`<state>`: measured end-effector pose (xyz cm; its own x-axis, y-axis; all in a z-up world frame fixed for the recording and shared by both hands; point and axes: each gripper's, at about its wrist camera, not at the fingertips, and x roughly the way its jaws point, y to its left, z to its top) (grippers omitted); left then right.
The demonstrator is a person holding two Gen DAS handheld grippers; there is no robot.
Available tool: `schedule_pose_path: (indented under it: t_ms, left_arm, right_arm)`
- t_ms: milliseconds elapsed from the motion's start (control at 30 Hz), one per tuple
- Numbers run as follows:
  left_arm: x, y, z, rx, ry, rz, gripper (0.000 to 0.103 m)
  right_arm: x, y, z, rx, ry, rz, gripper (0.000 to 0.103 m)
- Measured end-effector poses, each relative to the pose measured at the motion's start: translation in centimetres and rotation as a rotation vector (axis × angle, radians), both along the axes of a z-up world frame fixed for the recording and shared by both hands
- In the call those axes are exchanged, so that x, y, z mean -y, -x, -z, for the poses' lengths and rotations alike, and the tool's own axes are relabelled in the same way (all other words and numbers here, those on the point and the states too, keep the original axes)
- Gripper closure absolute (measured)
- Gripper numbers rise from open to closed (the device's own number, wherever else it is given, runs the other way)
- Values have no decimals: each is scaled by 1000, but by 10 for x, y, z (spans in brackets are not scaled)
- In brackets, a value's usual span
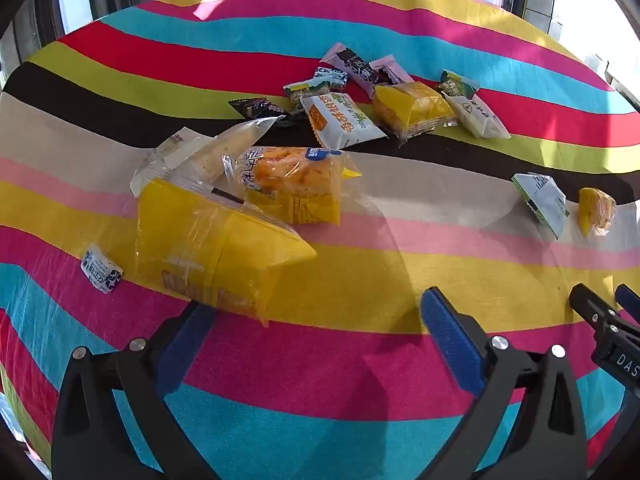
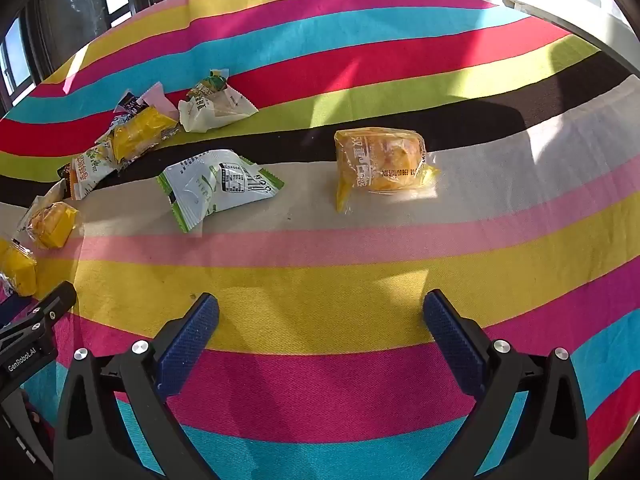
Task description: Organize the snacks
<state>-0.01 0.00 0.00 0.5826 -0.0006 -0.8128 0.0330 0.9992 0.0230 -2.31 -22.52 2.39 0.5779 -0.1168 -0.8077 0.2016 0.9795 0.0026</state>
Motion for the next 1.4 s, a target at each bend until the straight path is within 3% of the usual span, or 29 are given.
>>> schedule_pose_path:
  t_ms: [1400]
  left_arm:
    - [0, 0, 0, 1, 1, 0, 1]
  right_arm:
    - [0, -1, 1, 0, 0, 0, 4]
